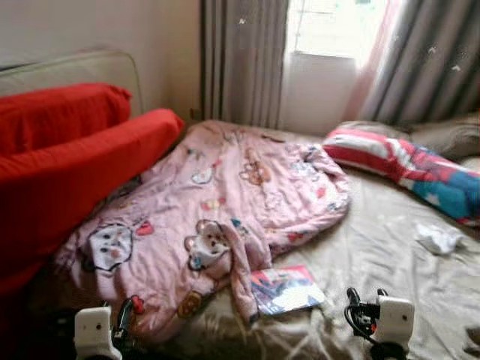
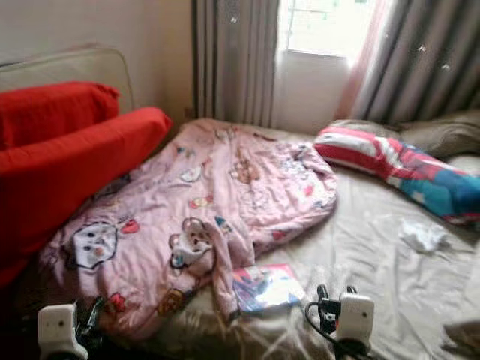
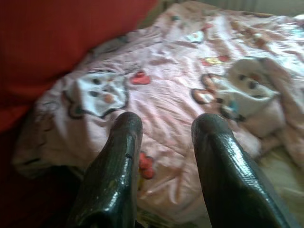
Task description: Clean up the room
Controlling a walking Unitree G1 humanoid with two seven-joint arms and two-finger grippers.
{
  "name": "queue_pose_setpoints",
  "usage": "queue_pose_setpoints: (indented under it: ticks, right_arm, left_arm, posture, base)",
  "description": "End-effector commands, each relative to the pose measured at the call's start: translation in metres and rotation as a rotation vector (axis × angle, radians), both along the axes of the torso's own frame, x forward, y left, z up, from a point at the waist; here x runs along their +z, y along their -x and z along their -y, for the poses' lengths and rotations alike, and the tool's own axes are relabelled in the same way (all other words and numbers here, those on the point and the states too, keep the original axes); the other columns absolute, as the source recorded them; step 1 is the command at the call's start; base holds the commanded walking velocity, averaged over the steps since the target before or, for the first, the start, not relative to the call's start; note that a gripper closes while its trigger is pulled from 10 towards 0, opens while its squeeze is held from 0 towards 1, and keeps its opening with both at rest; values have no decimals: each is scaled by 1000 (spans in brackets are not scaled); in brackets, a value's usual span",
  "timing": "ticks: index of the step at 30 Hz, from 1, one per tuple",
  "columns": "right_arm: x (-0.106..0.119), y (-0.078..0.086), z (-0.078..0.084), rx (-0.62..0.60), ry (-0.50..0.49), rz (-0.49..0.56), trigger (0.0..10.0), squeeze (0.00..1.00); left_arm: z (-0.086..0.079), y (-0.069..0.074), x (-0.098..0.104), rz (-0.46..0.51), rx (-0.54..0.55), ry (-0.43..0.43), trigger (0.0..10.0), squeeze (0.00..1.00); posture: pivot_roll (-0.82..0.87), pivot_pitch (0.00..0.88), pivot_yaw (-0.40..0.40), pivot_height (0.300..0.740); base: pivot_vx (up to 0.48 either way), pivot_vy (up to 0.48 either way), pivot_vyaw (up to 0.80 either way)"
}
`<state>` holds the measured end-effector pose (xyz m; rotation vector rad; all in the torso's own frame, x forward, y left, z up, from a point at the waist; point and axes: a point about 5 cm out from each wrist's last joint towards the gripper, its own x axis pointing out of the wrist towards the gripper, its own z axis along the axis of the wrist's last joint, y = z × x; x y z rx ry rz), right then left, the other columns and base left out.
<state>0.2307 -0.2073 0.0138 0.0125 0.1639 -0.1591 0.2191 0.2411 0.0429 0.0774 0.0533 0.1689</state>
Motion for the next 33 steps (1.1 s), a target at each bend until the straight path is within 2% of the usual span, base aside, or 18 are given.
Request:
queue_pose_setpoints:
  ticks: [1,21,33]
  right_arm:
    - [3,-5,3,-4,2,0,10000,0]
    - [-4,0,-2,-5,-18,-25,10000,0]
    - [-6,-3,-7,-5,-59,-32,10000,0]
  left_arm:
    - [5,0,2,10,-15,4,10000,0]
    - [2,5,2,-29,-29,14,10000,0]
    - [0,3,6,-27,-35,12,10000,0]
  posture:
    - [32,0,-77,636]
    - [37,19,-55,636]
    - [40,16,-45,636]
  base:
    - [0,0,0]
    - [0,0,0]
    - [282,0,0]
